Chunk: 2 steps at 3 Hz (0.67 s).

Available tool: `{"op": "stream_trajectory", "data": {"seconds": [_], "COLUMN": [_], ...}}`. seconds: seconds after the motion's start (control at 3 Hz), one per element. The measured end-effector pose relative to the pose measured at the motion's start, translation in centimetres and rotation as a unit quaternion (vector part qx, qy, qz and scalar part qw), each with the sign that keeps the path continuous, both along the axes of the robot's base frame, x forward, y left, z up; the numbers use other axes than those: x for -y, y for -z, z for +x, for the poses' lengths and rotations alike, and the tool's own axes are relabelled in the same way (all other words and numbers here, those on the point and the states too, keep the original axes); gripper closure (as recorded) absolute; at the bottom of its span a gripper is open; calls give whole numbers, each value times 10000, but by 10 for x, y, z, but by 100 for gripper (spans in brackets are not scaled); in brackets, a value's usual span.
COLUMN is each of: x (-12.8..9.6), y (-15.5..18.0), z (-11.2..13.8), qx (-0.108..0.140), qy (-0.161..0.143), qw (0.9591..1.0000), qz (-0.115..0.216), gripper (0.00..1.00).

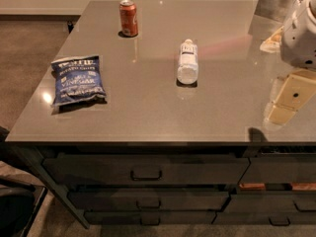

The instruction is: Move blue plastic bottle near blue chip bag

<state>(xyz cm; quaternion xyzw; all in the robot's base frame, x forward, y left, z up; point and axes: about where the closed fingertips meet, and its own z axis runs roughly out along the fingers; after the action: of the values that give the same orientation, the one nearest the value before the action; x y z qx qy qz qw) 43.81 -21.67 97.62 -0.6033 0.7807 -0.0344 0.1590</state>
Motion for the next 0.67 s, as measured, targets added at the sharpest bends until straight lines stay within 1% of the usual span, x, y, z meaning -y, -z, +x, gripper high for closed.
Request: {"op": "stream_trajectory", "data": {"seconds": [0.33,0.67], "x": [0,-9], "y": [0,-2], "z": [1,25], "qx": [-8,-98], "qy": [49,636], "qw": [10000,9971], "qz": [31,403], "gripper": [0,0]}}
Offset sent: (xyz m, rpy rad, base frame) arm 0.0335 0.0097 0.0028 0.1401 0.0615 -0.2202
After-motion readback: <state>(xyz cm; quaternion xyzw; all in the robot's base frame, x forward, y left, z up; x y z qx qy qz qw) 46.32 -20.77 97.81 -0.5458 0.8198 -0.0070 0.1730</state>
